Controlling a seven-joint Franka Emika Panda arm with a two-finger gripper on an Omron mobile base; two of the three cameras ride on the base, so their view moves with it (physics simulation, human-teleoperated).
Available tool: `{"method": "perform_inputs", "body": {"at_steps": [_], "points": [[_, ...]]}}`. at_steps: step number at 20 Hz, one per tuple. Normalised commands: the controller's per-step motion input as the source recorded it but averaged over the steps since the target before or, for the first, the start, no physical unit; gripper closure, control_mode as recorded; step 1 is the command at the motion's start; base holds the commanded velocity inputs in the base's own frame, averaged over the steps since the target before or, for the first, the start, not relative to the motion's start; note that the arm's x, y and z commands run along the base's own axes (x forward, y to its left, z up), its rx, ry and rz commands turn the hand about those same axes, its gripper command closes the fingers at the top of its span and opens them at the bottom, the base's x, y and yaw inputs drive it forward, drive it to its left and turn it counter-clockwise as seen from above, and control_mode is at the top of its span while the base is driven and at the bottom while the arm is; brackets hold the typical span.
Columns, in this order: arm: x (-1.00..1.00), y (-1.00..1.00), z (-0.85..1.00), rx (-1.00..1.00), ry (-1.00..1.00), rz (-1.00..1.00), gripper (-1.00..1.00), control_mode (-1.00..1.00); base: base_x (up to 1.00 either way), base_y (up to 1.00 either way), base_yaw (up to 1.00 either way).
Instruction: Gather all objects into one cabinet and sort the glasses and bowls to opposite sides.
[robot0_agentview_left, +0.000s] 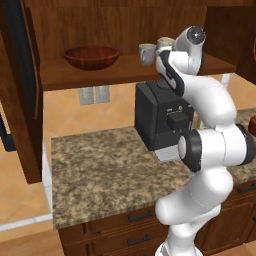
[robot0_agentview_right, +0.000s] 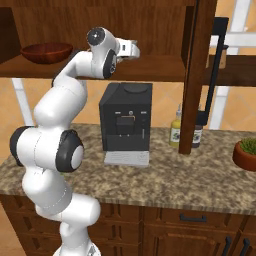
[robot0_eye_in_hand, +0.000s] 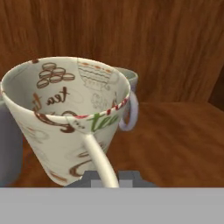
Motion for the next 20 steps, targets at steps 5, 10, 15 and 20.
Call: {"method": "perform_inputs", "body": {"at_steps": [5,10,15,20], "points": [[0.49,-0.14,-0.03,0.0,0.05,0.0,1.0,-1.0,0.0,0.0,0.0],[0.12,-0.14,-0.52,-0.01,0.0,0.0,1.0,-1.0,0.0,0.0,0.0],[0.14,-0.04,-0.39,-0.01,0.0,0.0,1.0,-1.0,0.0,0.0,0.0],[-0.06,0.0,-0.13,-0.06,-0.09,0.0,-1.0,-1.0,0.0,0.0,0.0]]}}
